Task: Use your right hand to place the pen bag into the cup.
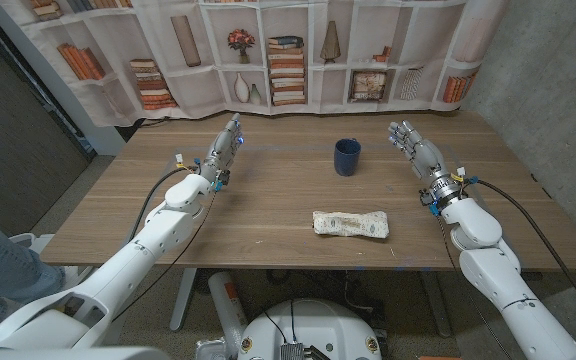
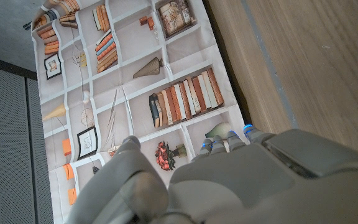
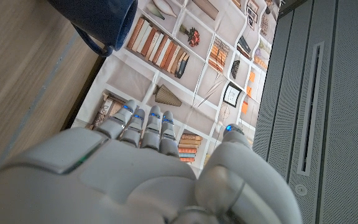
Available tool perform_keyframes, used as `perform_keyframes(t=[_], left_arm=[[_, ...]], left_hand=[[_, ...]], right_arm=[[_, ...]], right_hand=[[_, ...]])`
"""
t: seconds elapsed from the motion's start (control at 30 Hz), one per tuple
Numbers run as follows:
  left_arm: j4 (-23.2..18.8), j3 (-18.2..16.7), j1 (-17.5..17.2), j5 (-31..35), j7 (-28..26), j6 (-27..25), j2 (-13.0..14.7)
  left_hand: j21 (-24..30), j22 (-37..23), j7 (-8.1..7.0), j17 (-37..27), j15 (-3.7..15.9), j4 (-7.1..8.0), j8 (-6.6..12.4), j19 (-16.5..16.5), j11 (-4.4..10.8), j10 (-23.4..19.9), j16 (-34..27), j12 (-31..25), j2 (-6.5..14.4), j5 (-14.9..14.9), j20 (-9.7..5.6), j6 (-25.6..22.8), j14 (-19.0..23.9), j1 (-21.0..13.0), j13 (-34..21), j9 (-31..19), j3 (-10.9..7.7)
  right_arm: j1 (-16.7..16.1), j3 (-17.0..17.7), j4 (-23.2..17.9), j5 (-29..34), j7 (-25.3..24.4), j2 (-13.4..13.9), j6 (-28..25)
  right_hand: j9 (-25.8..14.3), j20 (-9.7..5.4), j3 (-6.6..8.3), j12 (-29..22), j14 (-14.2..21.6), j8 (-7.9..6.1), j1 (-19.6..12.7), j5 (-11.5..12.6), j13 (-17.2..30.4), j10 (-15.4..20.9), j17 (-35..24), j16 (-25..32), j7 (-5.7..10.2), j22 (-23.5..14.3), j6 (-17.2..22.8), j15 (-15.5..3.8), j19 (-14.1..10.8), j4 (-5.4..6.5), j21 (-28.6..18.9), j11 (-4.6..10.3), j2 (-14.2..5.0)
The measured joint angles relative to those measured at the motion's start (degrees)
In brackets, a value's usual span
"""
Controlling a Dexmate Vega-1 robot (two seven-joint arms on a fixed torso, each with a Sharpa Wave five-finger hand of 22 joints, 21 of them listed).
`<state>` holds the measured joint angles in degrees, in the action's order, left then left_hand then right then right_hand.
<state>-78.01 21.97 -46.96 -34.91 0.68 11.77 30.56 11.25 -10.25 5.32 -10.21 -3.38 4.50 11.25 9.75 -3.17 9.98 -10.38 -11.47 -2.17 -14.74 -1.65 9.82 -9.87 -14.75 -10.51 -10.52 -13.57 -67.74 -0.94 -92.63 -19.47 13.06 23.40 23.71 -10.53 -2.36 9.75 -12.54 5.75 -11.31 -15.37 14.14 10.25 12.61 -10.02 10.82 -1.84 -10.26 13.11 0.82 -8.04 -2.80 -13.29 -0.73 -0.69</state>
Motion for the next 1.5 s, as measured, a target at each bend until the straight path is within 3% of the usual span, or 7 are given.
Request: perform_keyframes(t=[1.27,1.5], left_arm=[[-0.41,0.36,-0.13,0.2,0.16,0.05,-0.13],[-1.02,0.51,-0.27,0.64,-0.47,-0.56,0.04]], left_hand=[[0.0,0.0,0.0,-0.06,0.0,0.0,0.0,0.0,0.0,0.0,0.0,0.0,0.23,0.33,0.0,0.0,0.0,-0.22,0.0,0.0,0.0],[0.0,0.0,0.0,-0.05,0.0,0.0,0.0,0.0,0.0,0.0,0.0,0.0,0.23,0.42,0.0,0.0,0.0,-0.22,0.0,0.0,0.0]], right_arm=[[-4.42,-0.67,-3.62,1.74,-3.57,3.44,3.59],[-6.48,-0.76,-5.27,2.09,-4.2,5.12,4.45]], right_hand=[[0.0,0.32,0.06,0.0,0.21,0.0,-0.58,0.0,0.0,0.2,0.16,0.0,0.2,0.0,0.21,-0.21,-0.3,-0.53,0.57,0.2,-0.01],[0.0,0.32,0.06,0.0,0.42,0.0,-0.58,0.0,0.0,0.41,0.16,-0.07,0.41,0.0,0.42,0.01,-0.3,-0.53,0.56,0.41,-0.01]])
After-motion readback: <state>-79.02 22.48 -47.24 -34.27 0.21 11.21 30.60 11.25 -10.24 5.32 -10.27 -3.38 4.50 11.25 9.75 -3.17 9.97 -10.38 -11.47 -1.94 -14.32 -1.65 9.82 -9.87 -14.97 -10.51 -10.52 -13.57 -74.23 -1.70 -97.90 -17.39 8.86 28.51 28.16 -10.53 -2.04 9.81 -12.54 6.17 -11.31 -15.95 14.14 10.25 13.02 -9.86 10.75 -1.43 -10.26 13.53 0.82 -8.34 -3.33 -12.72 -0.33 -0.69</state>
